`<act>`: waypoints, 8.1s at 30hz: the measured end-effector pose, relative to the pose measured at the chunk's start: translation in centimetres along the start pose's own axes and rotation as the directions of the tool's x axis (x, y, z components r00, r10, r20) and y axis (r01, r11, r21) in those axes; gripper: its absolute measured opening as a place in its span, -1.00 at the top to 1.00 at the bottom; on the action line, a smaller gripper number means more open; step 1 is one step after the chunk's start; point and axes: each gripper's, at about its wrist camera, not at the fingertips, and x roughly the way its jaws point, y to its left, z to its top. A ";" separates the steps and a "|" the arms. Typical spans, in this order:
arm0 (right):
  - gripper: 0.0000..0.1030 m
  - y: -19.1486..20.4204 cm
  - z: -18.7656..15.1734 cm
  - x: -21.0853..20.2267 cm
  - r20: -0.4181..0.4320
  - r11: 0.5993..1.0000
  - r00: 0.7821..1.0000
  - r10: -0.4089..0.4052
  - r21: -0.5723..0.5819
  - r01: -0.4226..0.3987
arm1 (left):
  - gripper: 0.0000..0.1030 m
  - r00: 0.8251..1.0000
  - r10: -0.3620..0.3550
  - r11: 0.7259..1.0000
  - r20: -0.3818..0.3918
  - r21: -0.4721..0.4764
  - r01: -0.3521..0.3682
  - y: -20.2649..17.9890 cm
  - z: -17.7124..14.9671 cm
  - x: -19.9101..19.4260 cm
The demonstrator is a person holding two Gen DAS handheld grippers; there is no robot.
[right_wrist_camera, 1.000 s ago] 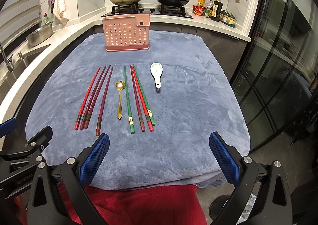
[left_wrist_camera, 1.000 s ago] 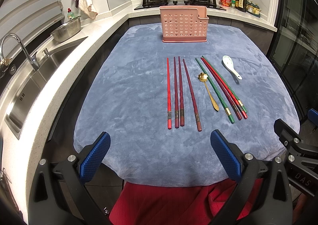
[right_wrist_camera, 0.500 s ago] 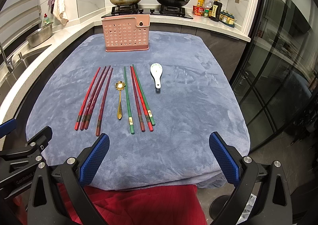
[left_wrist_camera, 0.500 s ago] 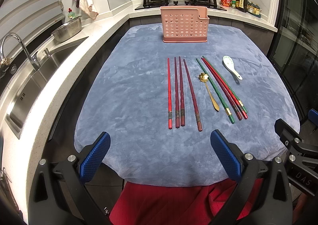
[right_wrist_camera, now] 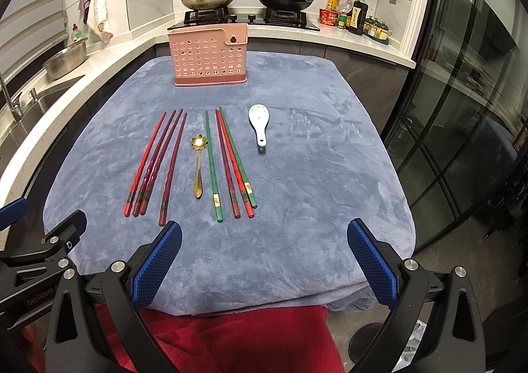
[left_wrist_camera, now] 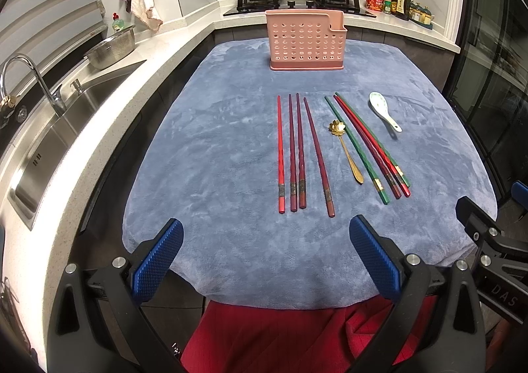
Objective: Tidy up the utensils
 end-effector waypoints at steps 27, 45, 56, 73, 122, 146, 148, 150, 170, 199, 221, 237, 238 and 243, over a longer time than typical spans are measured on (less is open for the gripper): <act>-0.87 -2.2 2.8 10.1 -0.150 0.997 0.989 -0.012 0.078 0.024 | -0.67 0.982 -0.028 0.994 -0.188 -0.105 0.008 3.2 2.0 13.4; -0.46 -1.6 8.0 16.1 -0.135 0.996 0.990 0.045 0.087 -0.034 | 0.19 0.966 -0.106 0.992 -0.238 -0.095 0.085 2.6 2.4 16.0; 0.22 -1.9 10.5 20.8 -0.135 0.985 0.983 0.124 0.137 -0.106 | 0.72 0.952 -0.174 0.981 -0.252 -0.129 0.145 2.8 2.6 16.0; 0.60 -3.9 8.8 23.6 -0.116 0.930 0.956 0.269 0.288 -0.227 | 0.72 0.955 -0.168 0.982 -0.245 -0.123 0.141 2.6 2.5 16.3; 0.88 -1.6 18.4 12.8 0.054 0.980 0.983 0.178 0.077 -0.182 | 0.87 0.962 -0.155 0.979 0.224 -0.098 0.180 7.0 21.6 6.0; 0.88 0.3 36.5 18.3 0.180 0.968 0.956 0.230 0.057 -0.244 | 0.87 0.823 -0.143 0.975 0.551 -0.064 0.212 4.2 43.0 2.3; 0.88 0.4 36.9 19.6 0.169 0.968 0.958 0.231 0.060 -0.244 | 0.87 0.834 -0.143 0.975 0.533 -0.070 0.212 4.0 43.3 3.5; 0.88 0.7 36.9 20.8 0.154 0.966 0.959 0.238 0.066 -0.250 | 0.87 0.850 -0.144 0.975 0.506 -0.074 0.209 3.8 43.2 5.3; 0.79 3.0 35.6 25.4 0.082 0.979 0.975 0.205 0.006 -0.206 | -0.02 0.926 -0.092 0.975 0.367 -0.157 0.159 5.1 40.5 13.5; 0.29 -1.4 16.9 13.6 0.032 0.991 0.991 0.131 -0.023 -0.130 | -0.19 0.981 -0.142 0.959 0.135 -0.228 0.170 7.4 19.0 11.6; 0.29 -1.3 1.7 13.1 -0.145 0.993 0.983 0.115 -0.016 -0.118 | -0.19 0.975 -0.197 0.973 -0.099 -0.140 0.183 3.7 3.2 13.1; 0.29 -1.2 1.0 14.6 -0.182 0.992 0.975 0.127 -0.002 -0.129 | -0.18 0.966 -0.196 0.977 -0.169 -0.122 0.177 2.5 1.4 14.8; 0.29 -1.2 1.0 14.7 -0.180 0.991 0.975 0.128 -0.001 -0.130 | -0.18 0.965 -0.199 0.976 -0.169 -0.128 0.179 2.6 1.4 14.9; 0.29 -1.3 1.1 14.9 -0.174 0.992 0.977 0.124 -0.002 -0.126 | -0.19 0.967 -0.192 0.977 -0.168 -0.128 0.172 2.6 1.4 15.0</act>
